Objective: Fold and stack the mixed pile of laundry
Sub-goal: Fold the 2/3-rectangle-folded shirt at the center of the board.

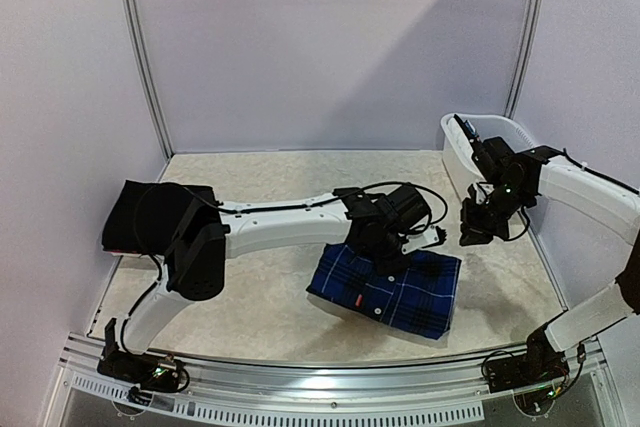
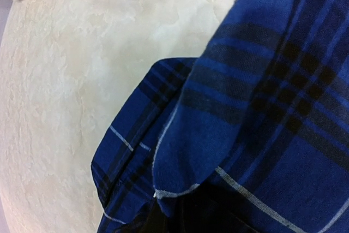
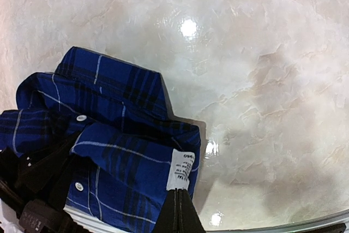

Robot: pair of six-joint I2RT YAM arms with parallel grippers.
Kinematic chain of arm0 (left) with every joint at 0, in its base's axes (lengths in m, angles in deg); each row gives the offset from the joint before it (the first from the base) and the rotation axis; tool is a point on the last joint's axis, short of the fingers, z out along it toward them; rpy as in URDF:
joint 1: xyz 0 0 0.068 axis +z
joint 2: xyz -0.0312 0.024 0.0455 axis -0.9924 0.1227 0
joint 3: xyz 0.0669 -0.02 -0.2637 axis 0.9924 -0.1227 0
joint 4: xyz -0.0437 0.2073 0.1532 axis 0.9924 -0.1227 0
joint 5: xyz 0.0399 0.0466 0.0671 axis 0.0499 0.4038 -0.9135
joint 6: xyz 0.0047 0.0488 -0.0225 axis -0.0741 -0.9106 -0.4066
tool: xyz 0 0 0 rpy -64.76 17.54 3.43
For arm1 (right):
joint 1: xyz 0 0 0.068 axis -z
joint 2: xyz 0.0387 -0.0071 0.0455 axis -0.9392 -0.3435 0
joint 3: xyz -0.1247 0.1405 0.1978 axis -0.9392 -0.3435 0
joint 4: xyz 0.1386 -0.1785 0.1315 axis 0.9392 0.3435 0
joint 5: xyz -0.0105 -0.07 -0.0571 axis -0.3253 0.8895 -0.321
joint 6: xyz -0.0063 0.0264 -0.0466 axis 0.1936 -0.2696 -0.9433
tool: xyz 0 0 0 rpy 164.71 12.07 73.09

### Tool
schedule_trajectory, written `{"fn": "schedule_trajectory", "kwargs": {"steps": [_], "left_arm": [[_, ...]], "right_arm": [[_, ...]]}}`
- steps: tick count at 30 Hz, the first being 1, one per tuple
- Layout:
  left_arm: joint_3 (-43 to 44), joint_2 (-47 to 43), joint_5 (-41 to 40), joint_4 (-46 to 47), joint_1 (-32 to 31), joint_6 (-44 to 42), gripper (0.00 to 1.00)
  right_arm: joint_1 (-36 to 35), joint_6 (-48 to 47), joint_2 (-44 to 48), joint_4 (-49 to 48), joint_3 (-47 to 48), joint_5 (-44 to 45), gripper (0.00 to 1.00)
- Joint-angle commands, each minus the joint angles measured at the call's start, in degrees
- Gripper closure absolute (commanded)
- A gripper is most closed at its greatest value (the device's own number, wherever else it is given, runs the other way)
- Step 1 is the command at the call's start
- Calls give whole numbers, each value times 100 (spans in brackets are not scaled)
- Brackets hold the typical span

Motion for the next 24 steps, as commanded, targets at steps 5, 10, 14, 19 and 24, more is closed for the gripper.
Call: {"fn": "schedule_trajectory", "kwargs": {"steps": [5,10,14,19,24], "left_arm": [[142,213,-717,447,168,501,69],[50,-225,-1217,459,199,1022,36],[61,-613,-1411,196,199,1399,27],[-112,-1229,-1405,-265,199,2013,25],[-869,-1857,-698,-412,290,2682,33]], "right_arm": [[29,-78,155,125,222,108,100],[29,-122,326,-10,409,-72,95],[27,-107,511,-249,402,-401,90],[19,-140,825,-674,81,-1249,80],[-188,-152,1141,-929,-447,-1721,77]]}}
